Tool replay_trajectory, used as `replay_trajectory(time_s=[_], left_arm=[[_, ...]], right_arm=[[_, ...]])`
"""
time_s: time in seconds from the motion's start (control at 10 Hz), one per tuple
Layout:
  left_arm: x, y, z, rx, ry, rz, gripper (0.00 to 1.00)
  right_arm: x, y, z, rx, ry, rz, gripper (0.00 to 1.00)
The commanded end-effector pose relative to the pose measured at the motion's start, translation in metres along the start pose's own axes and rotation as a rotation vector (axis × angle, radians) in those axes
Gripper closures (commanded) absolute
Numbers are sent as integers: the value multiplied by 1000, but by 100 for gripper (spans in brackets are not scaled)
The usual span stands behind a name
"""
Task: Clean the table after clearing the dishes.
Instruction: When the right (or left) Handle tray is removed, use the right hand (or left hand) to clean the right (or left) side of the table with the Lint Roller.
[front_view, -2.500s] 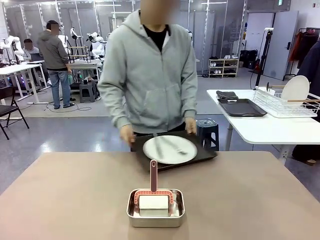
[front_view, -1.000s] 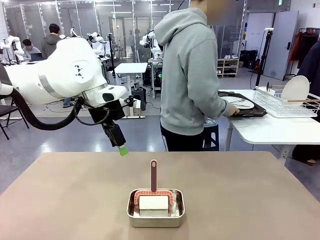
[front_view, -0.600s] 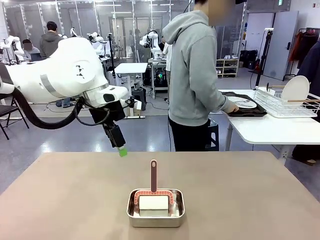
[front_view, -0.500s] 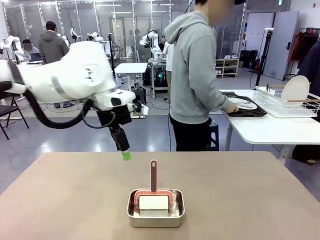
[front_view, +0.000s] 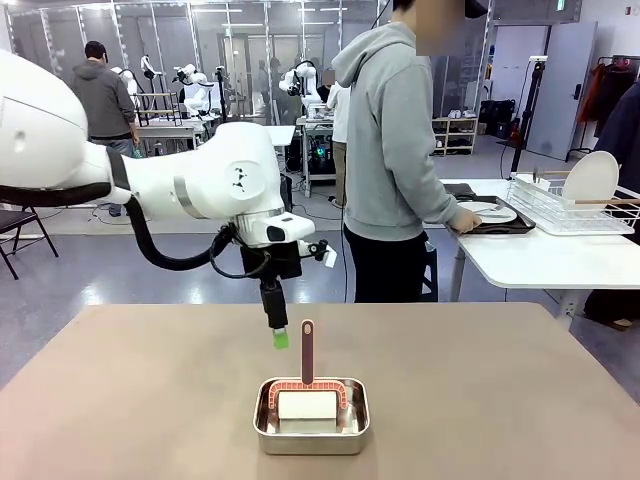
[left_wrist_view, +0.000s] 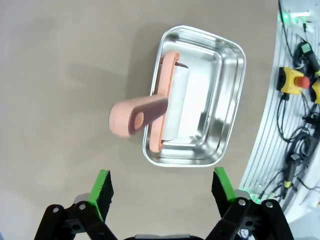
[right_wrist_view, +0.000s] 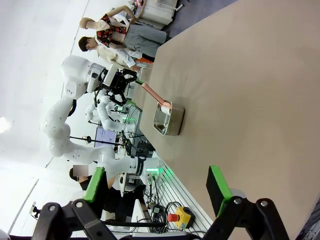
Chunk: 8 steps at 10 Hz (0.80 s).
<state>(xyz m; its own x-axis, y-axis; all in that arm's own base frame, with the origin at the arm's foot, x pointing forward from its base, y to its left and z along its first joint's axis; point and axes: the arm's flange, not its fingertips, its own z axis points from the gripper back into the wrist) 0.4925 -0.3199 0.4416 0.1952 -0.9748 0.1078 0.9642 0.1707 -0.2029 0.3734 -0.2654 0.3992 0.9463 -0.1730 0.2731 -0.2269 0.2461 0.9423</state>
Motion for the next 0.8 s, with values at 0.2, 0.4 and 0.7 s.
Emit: replay_trajectory(time_s=[0.2, 0.4, 0.7], left_arm=[[30, 27, -11, -46, 70, -96, 0], [43, 31, -18, -66, 109, -110, 0], [60, 33, -31, -107, 136, -113, 0]], right_arm=[[-1, 3, 0, 7, 2, 18, 0], [-1, 3, 0, 7, 2, 18, 0], [-1, 3, 0, 7, 2, 18, 0]])
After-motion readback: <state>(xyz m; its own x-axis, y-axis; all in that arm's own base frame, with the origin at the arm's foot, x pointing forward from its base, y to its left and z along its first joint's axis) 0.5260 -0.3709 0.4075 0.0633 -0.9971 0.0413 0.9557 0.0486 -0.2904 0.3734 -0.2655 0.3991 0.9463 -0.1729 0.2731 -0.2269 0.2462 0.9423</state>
